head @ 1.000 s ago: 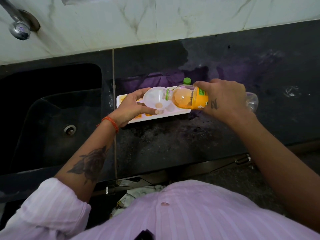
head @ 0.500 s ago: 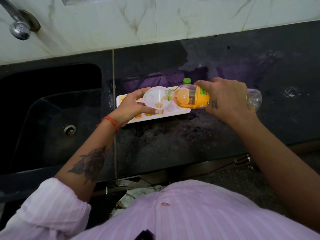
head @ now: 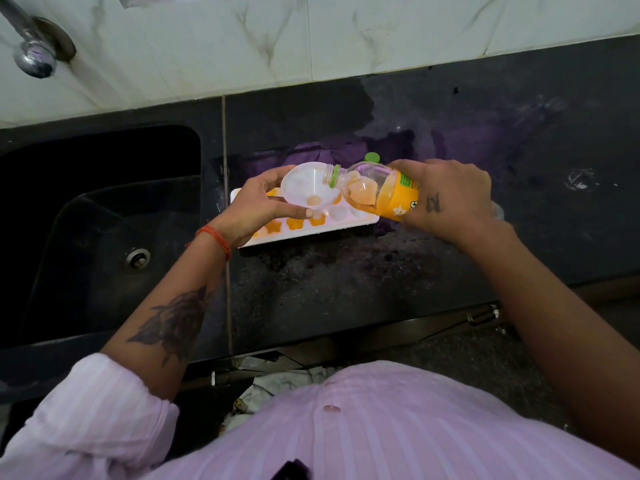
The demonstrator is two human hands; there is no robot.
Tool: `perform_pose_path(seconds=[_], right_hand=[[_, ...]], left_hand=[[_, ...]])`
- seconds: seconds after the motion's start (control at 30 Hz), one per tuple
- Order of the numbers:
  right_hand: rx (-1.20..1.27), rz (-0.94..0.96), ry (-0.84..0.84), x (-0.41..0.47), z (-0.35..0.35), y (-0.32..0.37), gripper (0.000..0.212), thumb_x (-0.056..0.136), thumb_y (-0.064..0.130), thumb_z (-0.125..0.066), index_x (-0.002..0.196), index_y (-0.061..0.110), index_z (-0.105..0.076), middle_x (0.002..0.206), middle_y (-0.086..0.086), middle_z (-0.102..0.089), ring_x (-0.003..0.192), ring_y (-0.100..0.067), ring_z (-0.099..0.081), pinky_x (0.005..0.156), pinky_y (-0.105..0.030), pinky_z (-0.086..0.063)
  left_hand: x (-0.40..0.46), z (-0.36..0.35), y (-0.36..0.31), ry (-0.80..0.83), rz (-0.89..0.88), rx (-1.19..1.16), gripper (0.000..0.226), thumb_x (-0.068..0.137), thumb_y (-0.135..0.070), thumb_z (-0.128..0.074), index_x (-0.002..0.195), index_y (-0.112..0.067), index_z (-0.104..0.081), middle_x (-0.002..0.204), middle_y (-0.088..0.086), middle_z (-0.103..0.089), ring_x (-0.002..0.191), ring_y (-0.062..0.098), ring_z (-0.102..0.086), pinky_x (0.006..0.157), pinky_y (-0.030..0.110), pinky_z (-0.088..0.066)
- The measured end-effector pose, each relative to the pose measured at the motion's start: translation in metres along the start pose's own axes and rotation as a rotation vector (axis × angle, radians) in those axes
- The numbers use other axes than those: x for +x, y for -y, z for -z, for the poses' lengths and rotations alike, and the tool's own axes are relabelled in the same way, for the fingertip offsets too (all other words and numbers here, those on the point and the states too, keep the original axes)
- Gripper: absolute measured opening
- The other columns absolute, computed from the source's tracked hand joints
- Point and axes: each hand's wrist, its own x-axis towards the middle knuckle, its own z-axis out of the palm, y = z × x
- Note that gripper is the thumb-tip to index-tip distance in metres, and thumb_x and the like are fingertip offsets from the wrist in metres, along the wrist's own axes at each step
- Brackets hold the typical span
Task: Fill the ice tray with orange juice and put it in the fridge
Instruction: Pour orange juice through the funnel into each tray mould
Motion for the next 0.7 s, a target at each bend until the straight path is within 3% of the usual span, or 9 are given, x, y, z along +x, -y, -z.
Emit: perform_pose_path(seconds=[0.13, 0.4, 0.7], right_hand=[[0.052, -0.022, -0.005, -0.004, 0.003, -0.003, 0.073, 0.073, 0.045, -0.072, 0.138, 0.036, -0.04, 0.113, -0.005, -0.063, 0.102, -0.03, -0.059, 0.078, -0.037, -0.044], [0.026, -0.048, -0.024, -0.01, 0.004, -0.017, 0.071, 0.074, 0.045, -0.072, 0.137, 0.035, -0.04, 0.11, -0.005, -0.063, 0.099, -0.03, -0.059, 0.072, -0.033, -0.038], [-0.067, -0.058, -0.055, -0.007, -0.001, -0.025, 0.065, 0.075, 0.044, -0.072, 0.133, 0.038, -0.042, 0.102, -0.003, -0.062, 0.092, -0.029, -0.061, 0.067, -0.032, -0.033]], left_hand=[[0.001, -0.002, -0.002, 0.005, -0.016, -0.007, 0.073, 0.065, 0.0, -0.081, 0.13, -0.019, -0.053, 0.129, 0.002, -0.058, 0.112, 0.017, -0.058, 0.082, 0.024, -0.054], [0.011, -0.015, -0.003, 0.032, -0.025, -0.024, 0.07, 0.066, -0.001, -0.081, 0.128, -0.02, -0.054, 0.128, 0.001, -0.058, 0.118, 0.021, -0.054, 0.093, 0.034, -0.052], [0.02, -0.026, 0.0, 0.027, -0.021, -0.003, 0.068, 0.063, -0.004, -0.083, 0.122, -0.026, -0.057, 0.126, 0.0, -0.06, 0.115, 0.025, -0.057, 0.088, 0.036, -0.055]])
